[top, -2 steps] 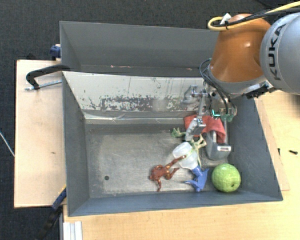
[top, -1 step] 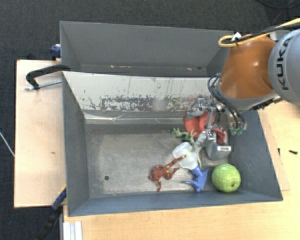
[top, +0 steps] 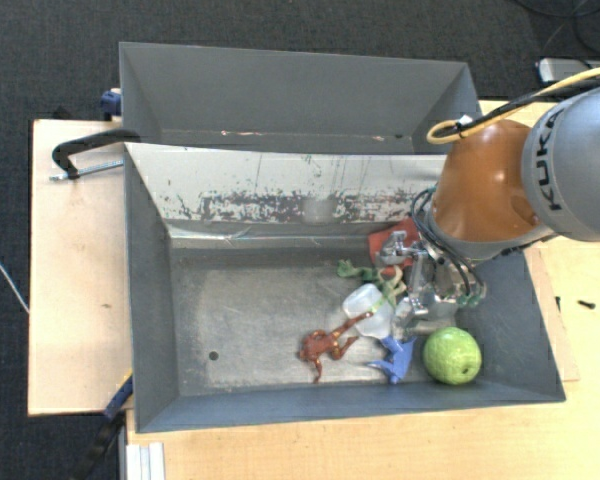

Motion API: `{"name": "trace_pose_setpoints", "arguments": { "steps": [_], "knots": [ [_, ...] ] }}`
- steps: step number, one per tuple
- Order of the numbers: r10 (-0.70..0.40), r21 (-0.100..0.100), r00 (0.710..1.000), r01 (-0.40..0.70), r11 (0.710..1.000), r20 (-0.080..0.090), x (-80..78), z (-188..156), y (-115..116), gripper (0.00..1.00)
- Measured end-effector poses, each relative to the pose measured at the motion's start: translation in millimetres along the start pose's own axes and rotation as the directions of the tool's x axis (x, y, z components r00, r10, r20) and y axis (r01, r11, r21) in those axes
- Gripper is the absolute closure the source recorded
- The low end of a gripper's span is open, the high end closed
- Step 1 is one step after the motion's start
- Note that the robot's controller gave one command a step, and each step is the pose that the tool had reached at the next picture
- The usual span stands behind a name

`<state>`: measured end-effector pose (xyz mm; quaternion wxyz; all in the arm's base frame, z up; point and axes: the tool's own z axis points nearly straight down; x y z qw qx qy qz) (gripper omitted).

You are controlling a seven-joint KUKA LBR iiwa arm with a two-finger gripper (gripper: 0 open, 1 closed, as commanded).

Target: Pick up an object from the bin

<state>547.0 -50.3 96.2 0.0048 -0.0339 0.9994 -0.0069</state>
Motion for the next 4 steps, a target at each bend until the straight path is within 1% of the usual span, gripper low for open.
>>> {"name": "trace_pose_setpoints", "arguments": {
  "steps": [1,2,3,4],
  "knots": [
    [0.000,0.001,1.000,0.000,1.000,-0.001,-2.1,-2.4,-1.7,0.00],
    [-0.132,-0.008,0.991,0.132,0.991,0.006,2.6,-3.2,10.1,0.00],
    [-0.368,-0.001,0.930,0.368,0.930,0.028,9.1,-1.6,23.5,0.00],
    [-0.294,-0.006,0.956,0.294,0.956,0.011,22.3,0.7,45.7,0.00]
  ]
}}
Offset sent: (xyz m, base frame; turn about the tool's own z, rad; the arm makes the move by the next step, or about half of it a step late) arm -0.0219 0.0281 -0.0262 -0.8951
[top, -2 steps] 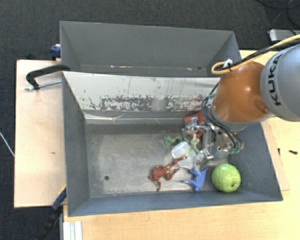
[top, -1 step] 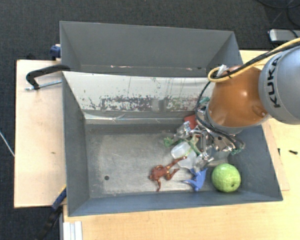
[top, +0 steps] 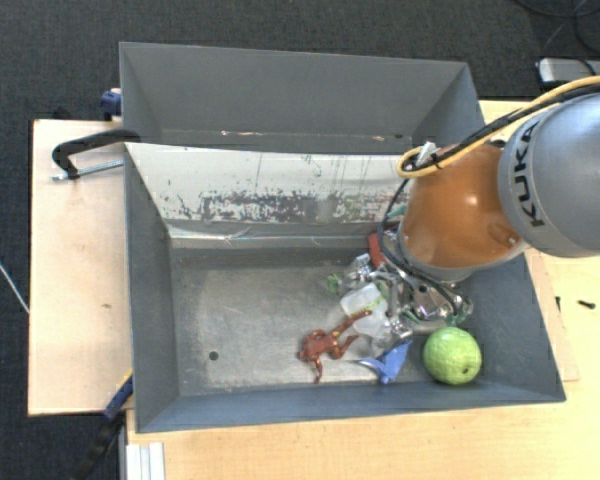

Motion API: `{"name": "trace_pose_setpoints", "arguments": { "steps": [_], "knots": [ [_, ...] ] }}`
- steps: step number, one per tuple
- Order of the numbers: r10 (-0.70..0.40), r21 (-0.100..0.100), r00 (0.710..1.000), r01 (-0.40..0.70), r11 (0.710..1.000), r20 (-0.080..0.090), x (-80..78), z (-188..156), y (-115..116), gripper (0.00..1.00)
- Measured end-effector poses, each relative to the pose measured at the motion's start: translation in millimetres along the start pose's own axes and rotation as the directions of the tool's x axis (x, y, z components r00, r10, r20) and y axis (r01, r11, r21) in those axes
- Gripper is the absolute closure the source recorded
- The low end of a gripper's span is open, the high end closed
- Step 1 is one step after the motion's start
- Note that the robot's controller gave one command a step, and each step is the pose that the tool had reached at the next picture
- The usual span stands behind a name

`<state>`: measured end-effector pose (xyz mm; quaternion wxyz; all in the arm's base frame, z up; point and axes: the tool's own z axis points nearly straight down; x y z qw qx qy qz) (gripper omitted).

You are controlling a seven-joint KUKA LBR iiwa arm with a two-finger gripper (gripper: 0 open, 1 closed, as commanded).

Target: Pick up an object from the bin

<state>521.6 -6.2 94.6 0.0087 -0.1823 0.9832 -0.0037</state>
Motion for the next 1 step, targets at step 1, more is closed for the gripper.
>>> {"name": "trace_pose_setpoints", "arguments": {
  "steps": [1],
  "knots": [
    [-0.535,-0.016,0.845,0.534,0.845,-0.005,4.8,9.5,23.9,1.00]
  ]
}}
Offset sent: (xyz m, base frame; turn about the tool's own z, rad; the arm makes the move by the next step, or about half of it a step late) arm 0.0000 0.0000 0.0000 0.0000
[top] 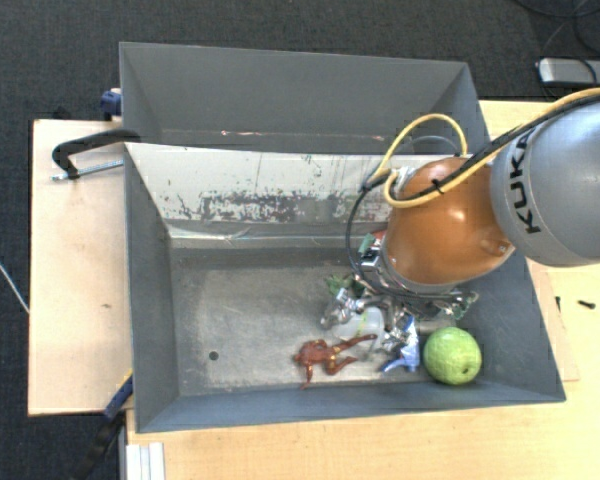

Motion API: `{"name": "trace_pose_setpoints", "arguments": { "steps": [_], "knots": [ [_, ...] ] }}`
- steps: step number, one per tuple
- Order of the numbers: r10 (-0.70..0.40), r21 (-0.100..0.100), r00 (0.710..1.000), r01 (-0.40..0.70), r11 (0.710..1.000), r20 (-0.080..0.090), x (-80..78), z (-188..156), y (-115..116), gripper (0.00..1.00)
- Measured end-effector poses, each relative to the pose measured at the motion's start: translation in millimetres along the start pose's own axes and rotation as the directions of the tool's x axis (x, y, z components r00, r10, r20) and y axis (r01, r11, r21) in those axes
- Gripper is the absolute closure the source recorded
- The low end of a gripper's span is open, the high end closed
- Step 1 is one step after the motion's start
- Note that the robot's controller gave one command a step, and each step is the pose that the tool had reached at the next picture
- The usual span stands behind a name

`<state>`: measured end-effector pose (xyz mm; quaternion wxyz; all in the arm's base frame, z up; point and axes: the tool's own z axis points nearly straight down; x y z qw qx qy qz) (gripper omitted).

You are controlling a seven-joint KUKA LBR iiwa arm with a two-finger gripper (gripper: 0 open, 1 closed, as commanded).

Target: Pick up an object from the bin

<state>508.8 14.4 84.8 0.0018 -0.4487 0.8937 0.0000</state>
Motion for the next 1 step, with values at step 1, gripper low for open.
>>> {"name": "trace_pose_setpoints", "arguments": {
  "steps": [1],
  "knots": [
    [0.001,0.000,1.000,-0.001,1.000,0.000,0.0,0.0,0.0,1.00]
  ]
}}
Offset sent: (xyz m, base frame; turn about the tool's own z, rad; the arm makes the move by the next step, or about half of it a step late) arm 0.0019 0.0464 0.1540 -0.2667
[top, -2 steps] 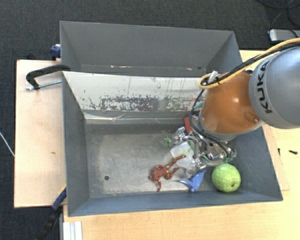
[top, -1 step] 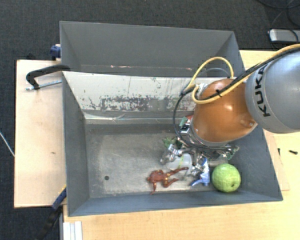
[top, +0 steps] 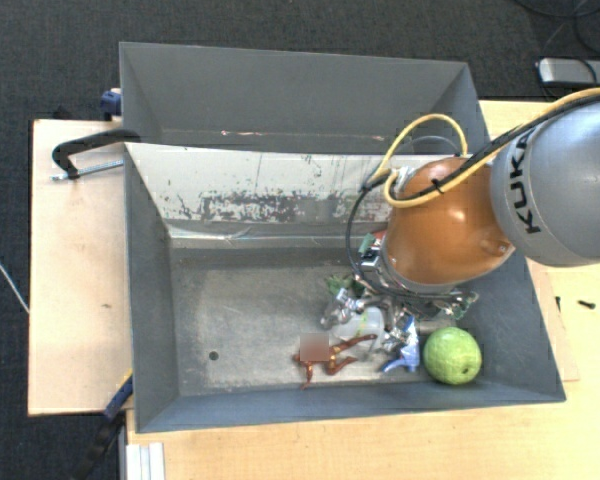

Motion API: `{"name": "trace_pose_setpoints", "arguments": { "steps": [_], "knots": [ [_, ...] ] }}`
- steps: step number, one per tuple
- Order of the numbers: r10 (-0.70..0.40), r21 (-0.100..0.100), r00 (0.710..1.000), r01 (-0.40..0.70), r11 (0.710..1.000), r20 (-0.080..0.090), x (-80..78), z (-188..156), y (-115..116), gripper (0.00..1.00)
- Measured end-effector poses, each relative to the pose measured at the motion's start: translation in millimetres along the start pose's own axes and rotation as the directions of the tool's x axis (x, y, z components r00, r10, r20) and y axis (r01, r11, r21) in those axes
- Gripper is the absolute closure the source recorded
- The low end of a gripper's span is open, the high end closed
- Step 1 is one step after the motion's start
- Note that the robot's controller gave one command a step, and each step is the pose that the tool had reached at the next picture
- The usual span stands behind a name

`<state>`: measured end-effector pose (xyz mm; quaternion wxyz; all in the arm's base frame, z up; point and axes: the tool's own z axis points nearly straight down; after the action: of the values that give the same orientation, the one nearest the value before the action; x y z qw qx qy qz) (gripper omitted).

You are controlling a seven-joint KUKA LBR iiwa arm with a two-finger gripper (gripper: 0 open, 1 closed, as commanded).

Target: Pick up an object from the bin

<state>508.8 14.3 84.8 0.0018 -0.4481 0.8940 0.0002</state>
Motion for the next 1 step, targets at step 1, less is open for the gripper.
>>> {"name": "trace_pose_setpoints", "arguments": {
  "steps": [1],
  "knots": [
    [-0.059,-0.005,0.998,0.059,0.998,-0.002,-7.1,-31.0,7.4,1.00]
  ]
}}
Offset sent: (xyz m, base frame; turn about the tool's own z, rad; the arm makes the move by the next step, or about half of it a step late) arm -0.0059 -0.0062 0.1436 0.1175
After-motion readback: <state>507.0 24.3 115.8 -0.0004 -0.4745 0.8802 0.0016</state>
